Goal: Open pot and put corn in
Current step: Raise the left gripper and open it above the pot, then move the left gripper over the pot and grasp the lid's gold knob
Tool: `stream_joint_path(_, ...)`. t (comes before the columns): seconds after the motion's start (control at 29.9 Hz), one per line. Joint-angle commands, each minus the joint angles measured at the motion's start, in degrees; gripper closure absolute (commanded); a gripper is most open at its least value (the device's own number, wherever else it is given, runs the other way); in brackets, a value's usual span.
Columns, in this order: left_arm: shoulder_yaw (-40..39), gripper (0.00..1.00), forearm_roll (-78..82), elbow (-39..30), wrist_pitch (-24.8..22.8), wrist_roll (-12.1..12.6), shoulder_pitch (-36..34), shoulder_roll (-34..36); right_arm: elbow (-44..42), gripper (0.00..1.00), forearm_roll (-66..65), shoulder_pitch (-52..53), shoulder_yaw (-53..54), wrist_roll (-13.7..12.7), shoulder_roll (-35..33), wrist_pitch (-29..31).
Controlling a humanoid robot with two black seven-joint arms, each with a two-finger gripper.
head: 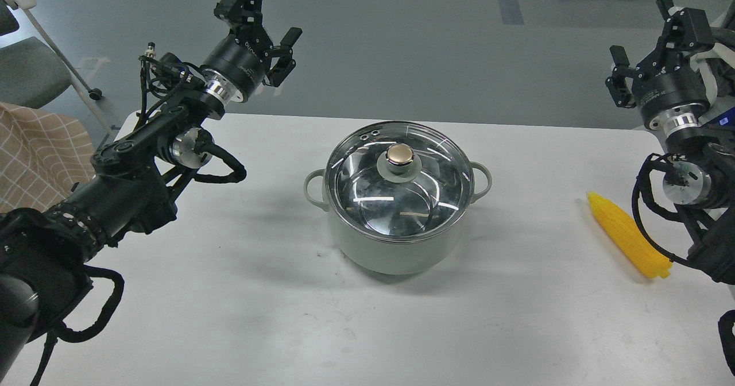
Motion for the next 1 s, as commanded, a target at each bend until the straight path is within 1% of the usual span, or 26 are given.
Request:
stream_joint_path(0.0, -0.1, 0.02, 0.1, -0.1, 0.3, -0.1, 0.0, -0.1, 0.0, 0.00, 0.0, -0.1, 0.0, 0.0, 0.0, 0.1)
stream_joint_path(0.2, -0.1, 0.02, 0.1, -0.9, 0.3, -0.2, 0.0, 0.4, 0.3, 0.00, 0.0, 0.0, 0.0, 0.0, 0.0, 0.1)
stream_joint_path(0.27, 0.2, 0.02, 0.2, -1.0, 0.2, -0.4, 0.0, 0.4, 0.3, 0.00, 0.0, -0.1, 0.0, 0.0, 0.0, 0.1)
stream_joint_path(0.33, 0.4, 0.02, 0.4, -1.0, 0.4, -1.2, -0.1, 0.2, 0.3, 0.00, 0.0, -0.3, 0.0, 0.0, 0.0, 0.1)
stream_joint_path(0.43, 0.9, 0.02, 1.4, -1.8, 0.4, -1.2, -0.2, 0.6, 0.4, 0.00, 0.0, -0.3, 0.0, 0.0, 0.0, 0.1)
stream_joint_path(0.53, 1.0, 0.02, 4.6, -6.8, 0.4, -1.2, -0.6, 3.1, 0.5, 0.00, -0.1, -0.3, -0.1, 0.0, 0.0, 0.1)
stream_joint_path(0.6, 1.0, 0.02, 10.9, -12.1, 0.4, -1.2, -0.8, 6.3, 0.5, 0.00, -0.1, -0.3, 0.0, 0.0, 0.0, 0.1)
stream_joint_path(0.63, 1.0, 0.02, 10.9, -12.1, 0.4, -1.2, -0.8, 6.3, 0.5, 0.00, -0.1, -0.3, 0.0, 0.0, 0.0, 0.1)
stream_joint_path(0.7, 0.8, 0.02, 19.2, -18.5, 0.7, -1.2, -0.8, 9.5, 0.5, 0.00, -0.1, -0.3, -0.1, 0.0, -0.1, 0.1)
stream_joint_path(0.74, 0.8, 0.02, 21.6, -20.1, 1.1, -1.2, -0.8, 10.2, 0.5, 0.00, -0.1, -0.3, -0.3, 0.0, -0.1, 0.1)
stream_joint_path(0.8, 0.7, 0.02, 31.9, -27.0, 4.6, -1.2, -0.7, 12.8, 0.6, 0.00, -0.1, -0.2, -1.3, 0.0, -0.2, 0.1)
stream_joint_path(0.87, 0.8, 0.02, 37.6, -29.8, 6.5, -1.2, -0.7, 13.3, 0.6, 0.00, -0.1, -0.3, -1.4, 0.0, -0.2, 0.0)
stream_joint_path(0.97, 0.9, 0.02, 54.8, -34.7, 10.5, -1.2, -0.4, 13.6, 0.8, 0.00, -0.1, -0.3, -1.4, 0.0, -0.4, 0.0)
